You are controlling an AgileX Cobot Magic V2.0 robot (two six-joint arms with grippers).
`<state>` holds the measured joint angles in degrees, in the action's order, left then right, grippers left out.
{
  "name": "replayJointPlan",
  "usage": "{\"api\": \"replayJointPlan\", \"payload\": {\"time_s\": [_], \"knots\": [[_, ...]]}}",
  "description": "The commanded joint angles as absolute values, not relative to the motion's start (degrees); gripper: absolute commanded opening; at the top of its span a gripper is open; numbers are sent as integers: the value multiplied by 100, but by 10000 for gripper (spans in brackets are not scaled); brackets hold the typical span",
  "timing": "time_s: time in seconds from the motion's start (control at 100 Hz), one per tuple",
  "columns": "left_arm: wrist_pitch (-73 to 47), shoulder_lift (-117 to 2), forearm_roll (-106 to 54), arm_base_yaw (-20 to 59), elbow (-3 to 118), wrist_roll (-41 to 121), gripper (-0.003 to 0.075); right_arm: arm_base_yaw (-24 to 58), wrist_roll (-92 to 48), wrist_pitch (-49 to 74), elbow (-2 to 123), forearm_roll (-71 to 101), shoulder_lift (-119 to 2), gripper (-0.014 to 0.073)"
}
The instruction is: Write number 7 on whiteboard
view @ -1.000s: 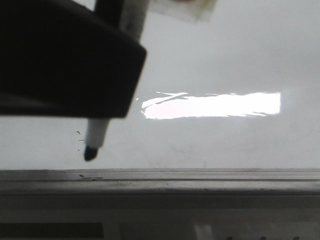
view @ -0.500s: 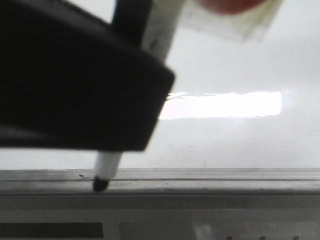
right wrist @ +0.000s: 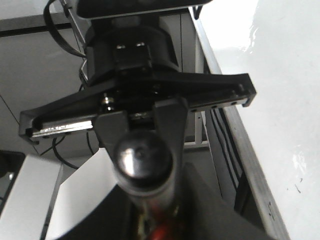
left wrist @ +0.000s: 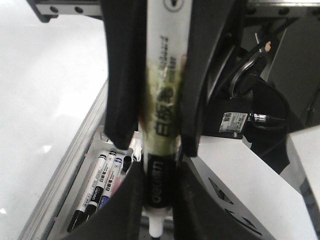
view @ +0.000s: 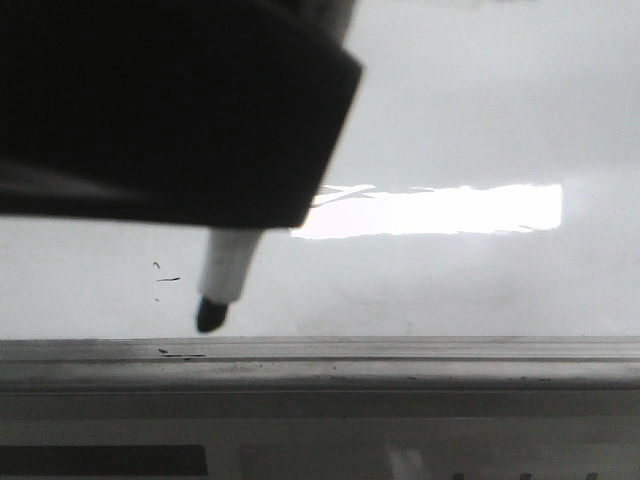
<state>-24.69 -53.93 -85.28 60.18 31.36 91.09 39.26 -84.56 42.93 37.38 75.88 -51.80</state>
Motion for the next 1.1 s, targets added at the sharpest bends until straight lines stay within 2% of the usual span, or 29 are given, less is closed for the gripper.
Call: {"api": "replayJointPlan", "payload": {"time_s": [0.0, 0.08, 0.13, 0.2, 0.32, 0.37, 0.41, 0.52, 0.72, 0.81, 0.96, 1.09], "knots": [[-2632, -5362, -8682, 6055, 3345, 9162, -9, 3933, -8469, 4192, 3943, 8048, -5162, -57], [-2574, -5362, -8682, 6055, 3345, 9162, -1, 3933, -8469, 4044, 3943, 8048, -5162, -55], [-2549, -5362, -8766, 6055, 3345, 9162, 38, 3933, -8469, 3863, 3943, 8048, -5150, -54], [-2426, -5338, -8911, 6055, 3345, 9162, 164, 3945, -8523, 3475, 3932, 8048, -5078, -51], [-2008, -5066, -9273, 6055, 3345, 9151, 454, 3945, -8695, 2879, 3900, 7927, -4843, -39], [-1785, -4816, -9357, 6055, 3345, 9151, 518, 3945, -8700, 2683, 3868, 7779, -4713, -39], [-1610, -4630, -9375, 6055, 3345, 9139, 531, 3945, -8700, 2549, 3825, 7612, -4595, -39], [-927, -3901, -9451, 6055, 3315, 9097, 489, 3945, -8700, 2114, 3638, 7336, -4229, -39], [1112, -2637, -10473, 6055, 2998, 9096, 323, 3954, -9344, 617, 3405, 7069, -3929, -40], [1458, -2310, -10626, 6055, 2823, 9096, 213, 3954, -9614, 515, 3530, 7069, -4041, -40], [1447, -2141, -10626, 6055, 2590, 9096, -22, 3954, -9704, 1120, 3781, 7069, -4459, -43], [1395, -2152, -10626, 6055, 2525, 9096, -20, 3954, -9708, 732, 3937, 7080, -4765, -43]]}}
